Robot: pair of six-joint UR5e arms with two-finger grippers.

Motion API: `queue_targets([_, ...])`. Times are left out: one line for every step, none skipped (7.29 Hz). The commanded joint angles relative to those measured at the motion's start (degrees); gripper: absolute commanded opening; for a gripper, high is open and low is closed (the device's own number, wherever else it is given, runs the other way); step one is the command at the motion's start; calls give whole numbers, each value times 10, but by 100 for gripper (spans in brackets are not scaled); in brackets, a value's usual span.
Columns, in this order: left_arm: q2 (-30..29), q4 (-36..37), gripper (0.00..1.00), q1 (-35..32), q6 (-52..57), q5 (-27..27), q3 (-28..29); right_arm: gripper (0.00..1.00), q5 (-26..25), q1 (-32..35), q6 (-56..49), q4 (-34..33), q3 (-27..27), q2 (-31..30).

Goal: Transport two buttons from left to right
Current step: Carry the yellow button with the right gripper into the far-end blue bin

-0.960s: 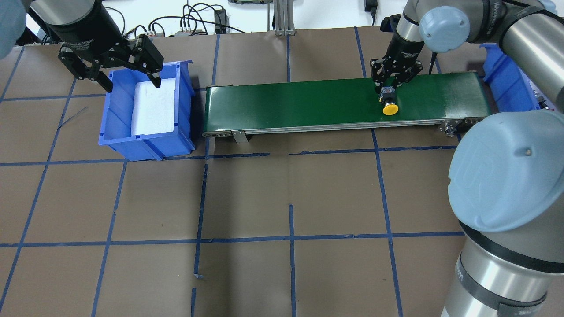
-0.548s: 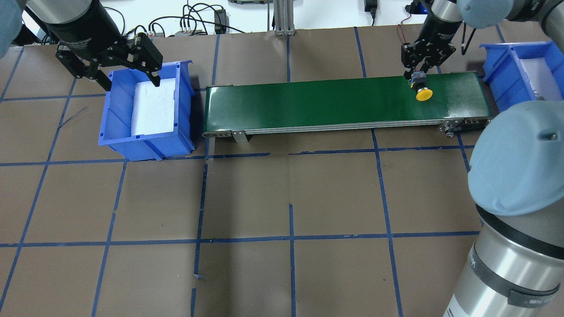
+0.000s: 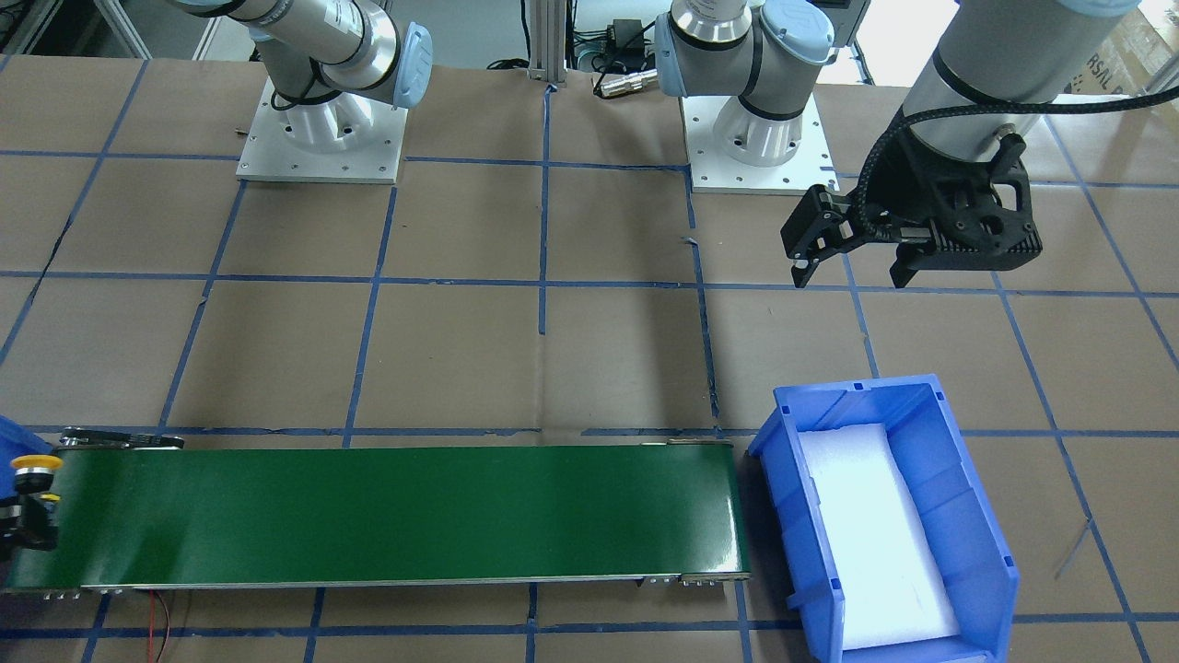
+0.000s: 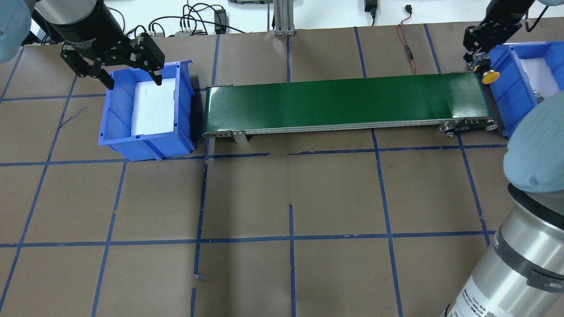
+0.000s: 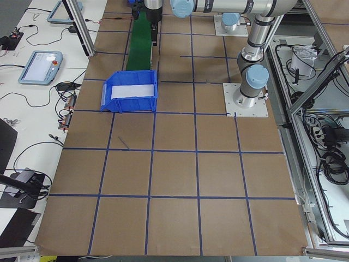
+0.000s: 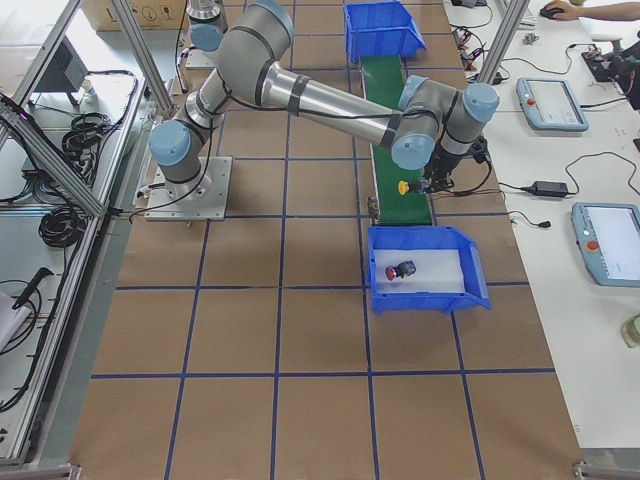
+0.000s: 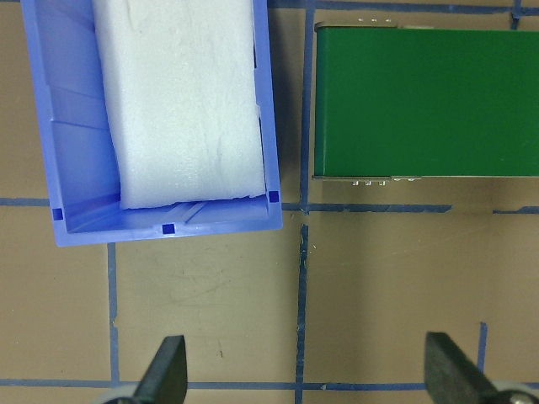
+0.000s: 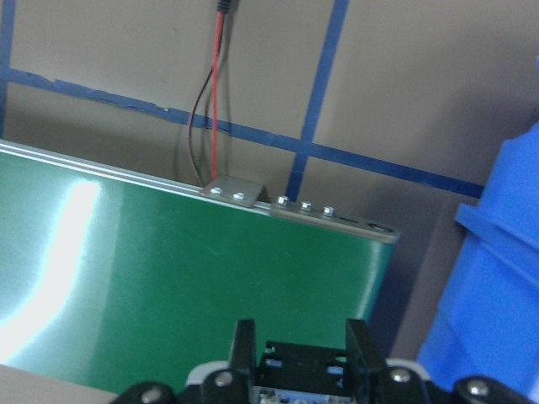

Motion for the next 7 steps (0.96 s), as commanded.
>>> queue_targets([1, 0, 100, 0, 0, -3, 0, 5, -7, -44, -69, 0, -45, 15])
queue_targets([1, 0, 100, 0, 0, -3, 0, 5, -6, -62, -89, 1, -61, 23])
queue_targets([1, 0, 100, 1, 0, -3, 0, 5, -6, -72, -96, 3, -74, 28])
queue_targets([1, 0, 100, 1, 1, -4, 0, 5, -4, -81, -105, 4, -83, 35])
queue_targets([1, 0, 100, 2, 1, -4, 0, 5, -4, -88, -107, 3, -94, 44])
queue_targets([1, 0, 100, 2, 1, -4, 0, 5, 1, -97, -115, 3, -114, 62])
queue_targets([1, 0, 100, 2, 1, -4, 0, 5, 2, -105, -119, 4, -131, 81])
